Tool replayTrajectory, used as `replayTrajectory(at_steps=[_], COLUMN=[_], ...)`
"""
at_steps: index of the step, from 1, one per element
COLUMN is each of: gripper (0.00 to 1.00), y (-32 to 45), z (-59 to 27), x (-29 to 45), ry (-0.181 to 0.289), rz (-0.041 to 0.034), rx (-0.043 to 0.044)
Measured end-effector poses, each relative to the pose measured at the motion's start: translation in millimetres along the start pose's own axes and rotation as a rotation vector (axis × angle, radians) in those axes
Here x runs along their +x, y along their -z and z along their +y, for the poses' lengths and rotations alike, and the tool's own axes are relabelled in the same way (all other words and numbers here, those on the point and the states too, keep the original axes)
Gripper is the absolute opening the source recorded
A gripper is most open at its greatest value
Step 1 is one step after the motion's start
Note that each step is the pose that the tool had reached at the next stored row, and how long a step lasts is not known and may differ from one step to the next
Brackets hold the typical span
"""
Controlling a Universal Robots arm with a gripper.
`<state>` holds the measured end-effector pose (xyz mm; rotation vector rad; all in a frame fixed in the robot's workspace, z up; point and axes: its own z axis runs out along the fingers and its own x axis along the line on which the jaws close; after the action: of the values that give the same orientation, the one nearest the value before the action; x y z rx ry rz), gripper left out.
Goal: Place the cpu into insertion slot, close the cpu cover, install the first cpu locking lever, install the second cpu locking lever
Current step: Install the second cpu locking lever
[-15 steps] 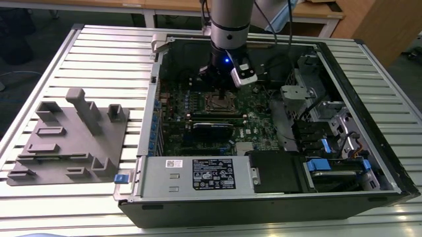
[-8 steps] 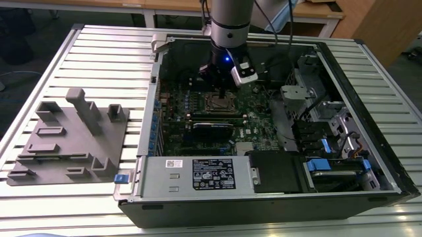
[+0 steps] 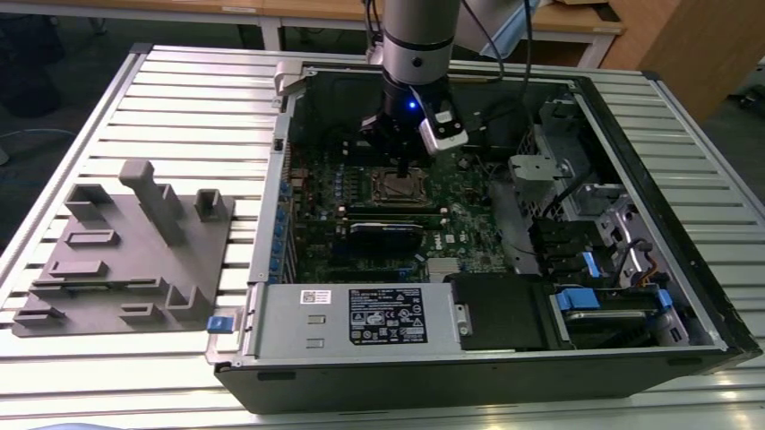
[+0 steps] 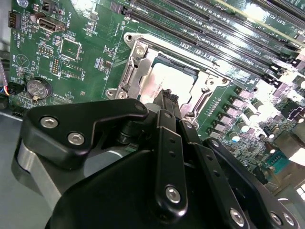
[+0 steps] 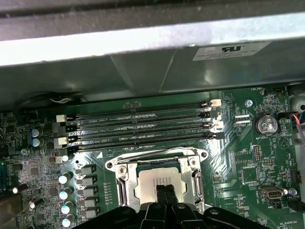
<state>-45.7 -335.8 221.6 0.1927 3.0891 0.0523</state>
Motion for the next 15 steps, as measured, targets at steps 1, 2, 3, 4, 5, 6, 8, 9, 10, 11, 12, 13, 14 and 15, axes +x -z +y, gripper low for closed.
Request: replayTrajectory(at_steps=[1,2,3,4,5,6,8,9,10,11,12,13,14,15], gripper=[0.11,0.11,0.11,0.11,0.11,0.11,0.11,0.11,0.11,0.11,0.11,0.11,0.11,0.11], y=[0.0,0.1,0.1,0.0,0.0,0.0,0.0,0.0,0.0,0.0,0.0,0.0,0.0,0.0], z=[0.0,-0.1,-0.1,-0.1,-0.1,-0.1,0.0,0.0,0.0,0.0,0.0,0.0,0.0,0.0], x=[0.0,0.3,0.3,0.2,0.3,0.3,0.3,0.3,0.3,0.3,0.3,0.3,0.3,0.3], ry=[0.000,0.000,0.000,0.000,0.000,0.000,0.000,0.000,0.000,0.000,0.000,0.000,0.000,0.000], rz=[0.0000,-0.0015,-0.0028,-0.0031,-0.0033,-0.0034,-0.0037,-0.0038,-0.0040,-0.0041,-0.0042,-0.0043,-0.0045,-0.0046], rx=[0.0000,-0.0002,-0.0002,-0.0003,-0.0003,-0.0004,-0.0004,-0.0004,-0.0005,-0.0005,-0.0005,-0.0005,-0.0005,-0.0005])
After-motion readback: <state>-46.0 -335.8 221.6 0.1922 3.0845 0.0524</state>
